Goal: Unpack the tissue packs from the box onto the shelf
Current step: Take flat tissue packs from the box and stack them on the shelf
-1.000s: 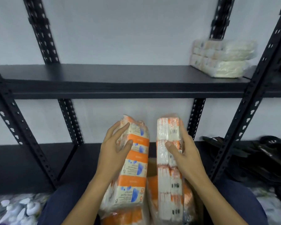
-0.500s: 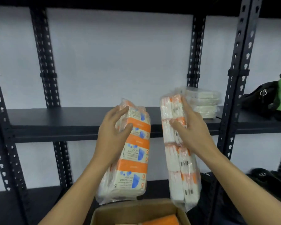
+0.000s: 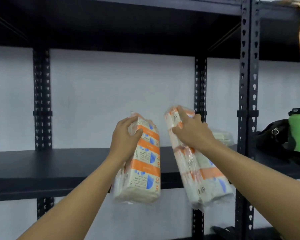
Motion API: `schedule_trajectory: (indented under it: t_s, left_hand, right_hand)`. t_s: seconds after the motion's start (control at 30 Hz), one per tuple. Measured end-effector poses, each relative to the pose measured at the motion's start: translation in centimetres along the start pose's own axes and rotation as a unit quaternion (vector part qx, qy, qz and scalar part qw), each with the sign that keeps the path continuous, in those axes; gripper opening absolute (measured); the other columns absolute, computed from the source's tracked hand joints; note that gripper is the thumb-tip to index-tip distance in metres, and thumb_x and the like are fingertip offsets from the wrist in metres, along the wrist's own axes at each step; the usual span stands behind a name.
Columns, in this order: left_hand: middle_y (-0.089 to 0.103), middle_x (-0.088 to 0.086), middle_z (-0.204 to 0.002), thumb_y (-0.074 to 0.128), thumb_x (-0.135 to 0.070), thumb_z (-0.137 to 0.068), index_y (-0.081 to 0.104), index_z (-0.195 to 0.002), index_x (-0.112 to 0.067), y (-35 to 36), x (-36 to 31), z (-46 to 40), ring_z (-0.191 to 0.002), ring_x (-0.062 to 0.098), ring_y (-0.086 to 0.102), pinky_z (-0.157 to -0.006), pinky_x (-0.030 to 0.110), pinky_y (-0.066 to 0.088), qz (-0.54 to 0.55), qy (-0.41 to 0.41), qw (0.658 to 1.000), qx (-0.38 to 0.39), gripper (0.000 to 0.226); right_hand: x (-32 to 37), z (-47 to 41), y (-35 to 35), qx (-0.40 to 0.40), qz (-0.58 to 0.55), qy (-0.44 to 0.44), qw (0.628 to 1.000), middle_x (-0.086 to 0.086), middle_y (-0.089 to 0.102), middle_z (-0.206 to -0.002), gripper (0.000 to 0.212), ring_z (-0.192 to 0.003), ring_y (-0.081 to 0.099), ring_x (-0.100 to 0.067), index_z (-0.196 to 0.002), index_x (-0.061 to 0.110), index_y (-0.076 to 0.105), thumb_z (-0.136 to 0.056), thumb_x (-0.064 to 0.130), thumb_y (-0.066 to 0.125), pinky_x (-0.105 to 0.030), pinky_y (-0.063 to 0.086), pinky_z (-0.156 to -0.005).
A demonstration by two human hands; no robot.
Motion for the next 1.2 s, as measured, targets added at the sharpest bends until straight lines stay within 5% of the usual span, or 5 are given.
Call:
schedule_trajectory:
  t_s: [0.3,0.6,0.87,1.0,1.2]
  left_hand:
    - [0.053,-0.001,-0.132,0.054,-0.023,-0.098,0.054,-0.136,-0.023,3.9,5.8,-4.6,-0.101,0.006,0.052,-0.066,0.006,0.039,0.025,-0.091,0.995,0.01,0.038]
    - [0.057,-0.003,-0.136,0.051,-0.023,-0.097,0.061,-0.121,-0.032,6.2,12.4,-6.8,-0.117,0.018,0.058,-0.105,0.031,0.041,-0.053,-0.18,0.972,0.143,0.028]
    - [0.052,-0.004,-0.141,0.05,-0.025,-0.095,0.061,-0.126,-0.027,8.1,11.0,-9.7,-0.13,0.019,0.046,-0.109,0.033,0.036,-0.19,-0.116,0.953,0.205,0.033]
    - [0.056,-0.001,-0.131,0.036,-0.039,-0.096,0.056,-0.128,-0.027,12.4,10.1,-8.5,-0.123,0.027,0.045,-0.104,0.041,0.036,-0.31,-0.143,0.888,0.308,0.04]
    - [0.056,0.003,-0.128,0.034,-0.042,-0.094,0.055,-0.127,-0.028,14.6,10.8,-8.3,-0.124,0.03,0.036,-0.095,0.042,0.037,-0.324,-0.15,0.89,0.283,0.042]
  right_hand:
    - [0.2,-5.3,5.7,0.074,0.098,0.025,0.992,-0.015,0.018,-0.156,0.075,-0.132,0.032,-0.049,-0.152,0.052,-0.003,-0.094,0.043,0.044,-0.06,0.039,-0.101]
    - [-1.3,-7.9,11.1,0.146,0.132,0.061,0.979,-0.008,0.046,-0.142,0.062,-0.128,0.041,-0.041,-0.147,0.044,0.032,-0.087,0.036,0.05,-0.053,0.035,-0.097]
    - [-1.7,-8.9,12.9,0.212,0.146,0.095,0.962,-0.001,0.057,-0.127,0.06,-0.117,0.051,-0.033,-0.134,0.032,0.051,-0.077,0.051,0.052,-0.047,0.038,-0.085]
    - [-1.3,-9.0,12.5,0.244,0.103,0.121,0.957,-0.003,0.062,-0.116,0.077,-0.106,0.06,-0.029,-0.124,0.024,0.057,-0.056,0.062,0.059,-0.043,0.048,-0.093]
    - [-3.4,-7.9,11.0,0.288,0.141,0.111,0.941,-0.003,0.056,-0.135,0.091,-0.108,0.059,-0.025,-0.14,0.024,0.046,-0.06,0.062,0.069,-0.034,0.051,-0.085]
Point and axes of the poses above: each hand's wrist, its own z-axis away from the middle knuckle, its own y-axis out of the palm, x = y × z, the point moved 3 cm from there along -z, towards the middle knuckle
